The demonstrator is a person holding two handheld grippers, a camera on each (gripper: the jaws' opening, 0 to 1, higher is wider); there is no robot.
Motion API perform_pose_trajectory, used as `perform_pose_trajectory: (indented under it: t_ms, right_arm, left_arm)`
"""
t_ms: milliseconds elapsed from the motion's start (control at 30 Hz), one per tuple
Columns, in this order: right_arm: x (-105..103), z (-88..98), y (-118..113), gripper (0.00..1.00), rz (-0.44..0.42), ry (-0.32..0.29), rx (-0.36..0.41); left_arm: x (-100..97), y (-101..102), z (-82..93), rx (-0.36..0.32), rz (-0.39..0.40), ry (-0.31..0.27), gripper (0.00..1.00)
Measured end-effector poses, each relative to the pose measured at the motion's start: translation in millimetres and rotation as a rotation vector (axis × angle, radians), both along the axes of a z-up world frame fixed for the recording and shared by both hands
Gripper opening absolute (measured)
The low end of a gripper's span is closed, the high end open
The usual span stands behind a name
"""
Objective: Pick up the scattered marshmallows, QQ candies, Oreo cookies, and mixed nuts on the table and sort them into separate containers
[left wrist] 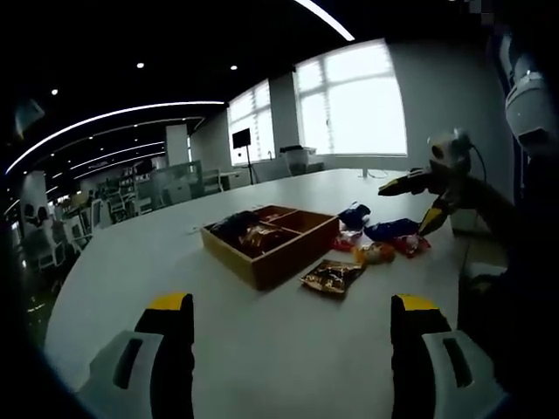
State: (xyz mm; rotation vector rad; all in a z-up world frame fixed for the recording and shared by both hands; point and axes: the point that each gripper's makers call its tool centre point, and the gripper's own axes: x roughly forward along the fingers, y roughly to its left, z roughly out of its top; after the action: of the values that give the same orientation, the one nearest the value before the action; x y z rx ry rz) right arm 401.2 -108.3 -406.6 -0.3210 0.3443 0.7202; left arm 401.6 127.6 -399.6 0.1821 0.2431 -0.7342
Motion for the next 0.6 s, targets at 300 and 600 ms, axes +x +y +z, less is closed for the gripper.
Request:
perform_pose_trajectory:
  t_ms: [300, 600]
  right_arm:
    - [-2.6, -7.0, 9.2, 0.82, 0.044, 0.018, 0.019]
    - [-2.4, -13.0, 20.5, 0.78, 0.09, 0.035, 0.006]
  left_arm:
    - [0.7, -2.9, 2.4, -0.031, 0.001, 0.008, 0.97]
    - [1.9, -3.7, -2.4, -0.001, 0.004, 0.01, 0.97]
